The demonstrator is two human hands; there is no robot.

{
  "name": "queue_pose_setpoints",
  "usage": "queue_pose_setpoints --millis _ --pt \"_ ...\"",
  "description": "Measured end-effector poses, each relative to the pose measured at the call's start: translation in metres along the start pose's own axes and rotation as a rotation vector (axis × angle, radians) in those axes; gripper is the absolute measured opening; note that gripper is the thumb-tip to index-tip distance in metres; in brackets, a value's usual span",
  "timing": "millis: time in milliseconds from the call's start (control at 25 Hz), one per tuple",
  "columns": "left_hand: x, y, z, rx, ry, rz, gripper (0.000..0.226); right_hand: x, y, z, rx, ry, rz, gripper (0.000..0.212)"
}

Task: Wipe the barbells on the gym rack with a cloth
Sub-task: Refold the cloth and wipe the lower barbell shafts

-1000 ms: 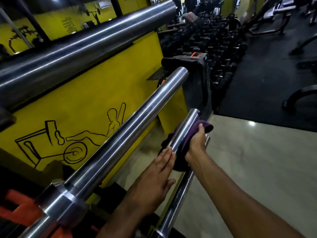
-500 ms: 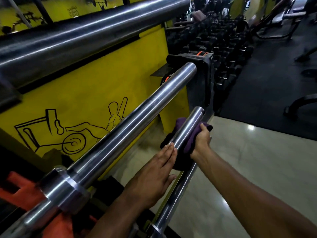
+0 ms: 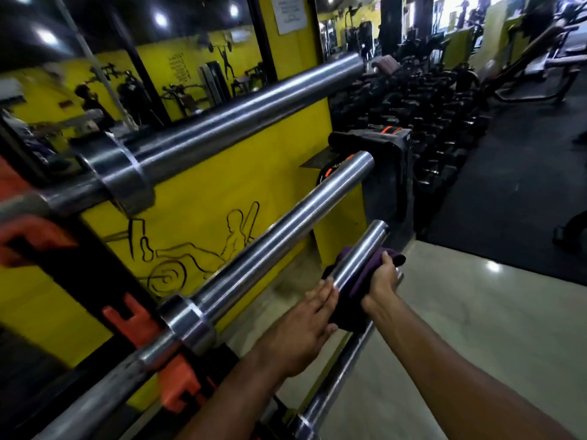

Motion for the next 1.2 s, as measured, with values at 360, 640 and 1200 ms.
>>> queue_pose_setpoints --millis 360,640,1200 --pt "-0.005 -0.005 -0.101 0.25 0.0 0.077 0.052 0.021 0.008 -0.001 -0.011 0.002 -0.069 0.06" --pt "-0.008 -0.003 -0.097 0.225 -0.015 0.049 0.054 0.04 0.005 -0.028 0.014 0.06 -0.1 0.05" --pt "-0.001 -0.016 -0.096 0.208 -0.035 0.006 0.055 0.088 -0.025 -0.045 -0.096 0.082 -0.202 0.057"
Point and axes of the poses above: each hand's wrist, its own z-axis towards the middle knuckle, its own y-axis out of the palm, x = y × z, the point moved 2 cm from there along z, towards the middle knuckle, and after that the axes turned 1 degree about -z, right-handed, at the moved point
